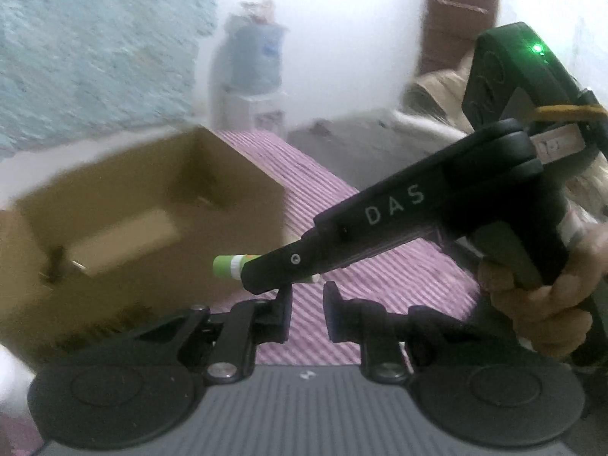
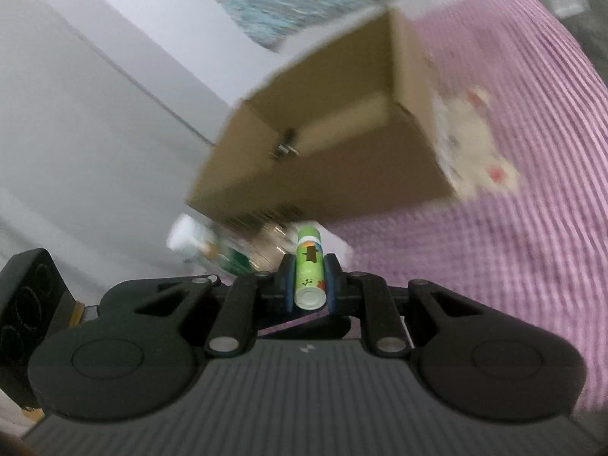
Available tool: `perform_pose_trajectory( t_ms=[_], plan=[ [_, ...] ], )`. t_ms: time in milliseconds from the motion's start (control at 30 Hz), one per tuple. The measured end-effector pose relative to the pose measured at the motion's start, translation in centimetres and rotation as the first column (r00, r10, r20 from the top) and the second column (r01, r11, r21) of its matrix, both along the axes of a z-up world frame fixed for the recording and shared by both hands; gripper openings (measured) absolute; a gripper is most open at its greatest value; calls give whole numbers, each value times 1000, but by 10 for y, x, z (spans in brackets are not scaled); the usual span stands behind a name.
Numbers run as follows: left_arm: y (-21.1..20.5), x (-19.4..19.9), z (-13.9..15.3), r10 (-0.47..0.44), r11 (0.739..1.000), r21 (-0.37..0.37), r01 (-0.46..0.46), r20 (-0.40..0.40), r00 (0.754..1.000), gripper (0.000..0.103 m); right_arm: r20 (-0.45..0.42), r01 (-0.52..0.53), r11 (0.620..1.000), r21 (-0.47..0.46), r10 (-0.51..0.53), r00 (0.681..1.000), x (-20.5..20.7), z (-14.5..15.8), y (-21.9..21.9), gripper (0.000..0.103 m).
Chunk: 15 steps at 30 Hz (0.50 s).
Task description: Organize rigid objects
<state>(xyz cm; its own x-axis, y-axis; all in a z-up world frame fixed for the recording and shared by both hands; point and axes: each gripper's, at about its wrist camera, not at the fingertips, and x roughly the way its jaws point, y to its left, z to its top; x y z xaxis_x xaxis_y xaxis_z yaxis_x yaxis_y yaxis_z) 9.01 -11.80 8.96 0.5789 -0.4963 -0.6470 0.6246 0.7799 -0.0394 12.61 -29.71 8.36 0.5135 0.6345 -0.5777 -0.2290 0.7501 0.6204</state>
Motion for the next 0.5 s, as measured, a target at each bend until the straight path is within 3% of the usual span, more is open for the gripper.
perform_pose_trajectory(
  t_ms=[100,233,333,500],
  plan=[
    [17,22,19,85,996,0,-85,37,996,19,48,-59,998,-5,59,997,35,22,25,14],
    [40,66,27,230,973,-6,-230,8,973,28,7,-110,994,18,110,994,99,28,56,14],
    [55,81,26,303,953,-26,-303,-16,953,32,-65,-106,994,8,106,992,154,16,79,14],
    [70,75,23,324,945,-43,-325,-31,946,41,-199,-82,996,-40,73,977,233,-24,109,17]
  ],
)
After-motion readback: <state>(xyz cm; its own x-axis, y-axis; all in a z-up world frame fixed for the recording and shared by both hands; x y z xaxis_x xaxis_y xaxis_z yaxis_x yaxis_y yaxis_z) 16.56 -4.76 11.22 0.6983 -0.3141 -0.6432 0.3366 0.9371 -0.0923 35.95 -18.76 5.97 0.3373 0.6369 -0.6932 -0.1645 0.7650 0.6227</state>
